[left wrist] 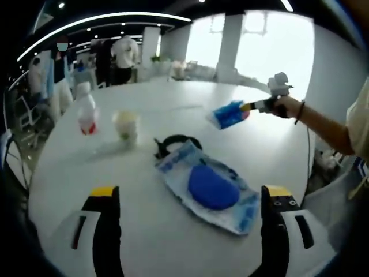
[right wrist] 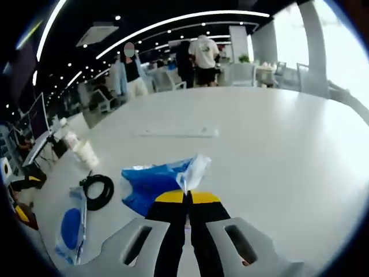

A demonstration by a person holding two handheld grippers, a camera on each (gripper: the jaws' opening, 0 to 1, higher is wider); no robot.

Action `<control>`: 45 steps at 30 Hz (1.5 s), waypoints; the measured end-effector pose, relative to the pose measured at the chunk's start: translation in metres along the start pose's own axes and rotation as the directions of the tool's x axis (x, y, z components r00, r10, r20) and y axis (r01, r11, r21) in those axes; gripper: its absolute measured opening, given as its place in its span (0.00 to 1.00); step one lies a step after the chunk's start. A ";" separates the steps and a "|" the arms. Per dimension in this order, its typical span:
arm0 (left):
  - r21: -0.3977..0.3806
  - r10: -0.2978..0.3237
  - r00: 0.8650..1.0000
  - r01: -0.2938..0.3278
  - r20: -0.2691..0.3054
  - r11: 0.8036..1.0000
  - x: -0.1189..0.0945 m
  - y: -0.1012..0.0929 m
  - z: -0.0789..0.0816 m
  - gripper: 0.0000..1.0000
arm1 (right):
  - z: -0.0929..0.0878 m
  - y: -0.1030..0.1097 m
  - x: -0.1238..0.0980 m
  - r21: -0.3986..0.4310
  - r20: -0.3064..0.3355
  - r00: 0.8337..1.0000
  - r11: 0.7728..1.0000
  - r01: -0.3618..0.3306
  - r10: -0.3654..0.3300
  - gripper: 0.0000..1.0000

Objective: Arrange the tabletop items into an orderly group along one side of the table until the central work area is clear of visible clutter.

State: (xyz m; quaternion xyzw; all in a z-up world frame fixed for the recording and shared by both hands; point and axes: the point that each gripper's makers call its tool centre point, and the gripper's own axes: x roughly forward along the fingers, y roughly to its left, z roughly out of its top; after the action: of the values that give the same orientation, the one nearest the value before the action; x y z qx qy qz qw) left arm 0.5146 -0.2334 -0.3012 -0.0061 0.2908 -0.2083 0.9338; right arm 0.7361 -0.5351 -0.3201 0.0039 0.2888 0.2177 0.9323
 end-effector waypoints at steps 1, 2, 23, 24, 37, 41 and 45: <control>0.000 -0.001 1.000 0.001 0.000 1.000 0.000 0.000 0.000 0.99 | 0.000 -0.001 0.001 -0.004 0.004 1.000 1.000 -0.004 0.004 0.01; -0.002 0.000 1.000 0.000 -0.001 1.000 0.000 0.000 -0.001 0.99 | -0.001 -0.004 0.002 -0.012 0.005 1.000 1.000 -0.001 0.001 0.01; 0.010 -0.013 0.999 0.014 -0.038 1.000 -0.001 0.002 -0.012 0.98 | -0.033 -0.035 0.026 -0.150 -0.058 0.997 0.988 0.044 -0.054 0.01; 0.011 -0.012 0.999 0.012 -0.039 1.000 0.000 0.002 -0.012 0.98 | -0.034 -0.036 0.027 -0.150 -0.058 0.997 0.988 0.045 -0.054 0.01; 0.011 -0.008 0.998 0.009 -0.056 1.000 0.000 0.002 -0.016 0.98 | -0.043 -0.046 0.032 -0.100 -0.070 0.995 0.993 0.059 -0.066 0.05; 0.027 -0.002 0.998 0.003 -0.061 1.000 0.001 0.001 -0.016 0.99 | -0.045 -0.049 0.033 -0.084 -0.075 0.994 0.994 0.068 -0.075 0.07; 0.020 -0.002 0.998 0.003 -0.061 1.000 0.001 0.001 -0.015 0.99 | -0.042 -0.053 0.032 -0.063 -0.066 0.994 0.995 0.082 -0.087 0.10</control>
State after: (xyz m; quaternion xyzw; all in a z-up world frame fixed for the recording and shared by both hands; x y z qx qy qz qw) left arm 0.5077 -0.2314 -0.3142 0.0093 0.3172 -0.2125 0.9242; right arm 0.7584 -0.5745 -0.3794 -0.0440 0.3136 0.1866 0.9300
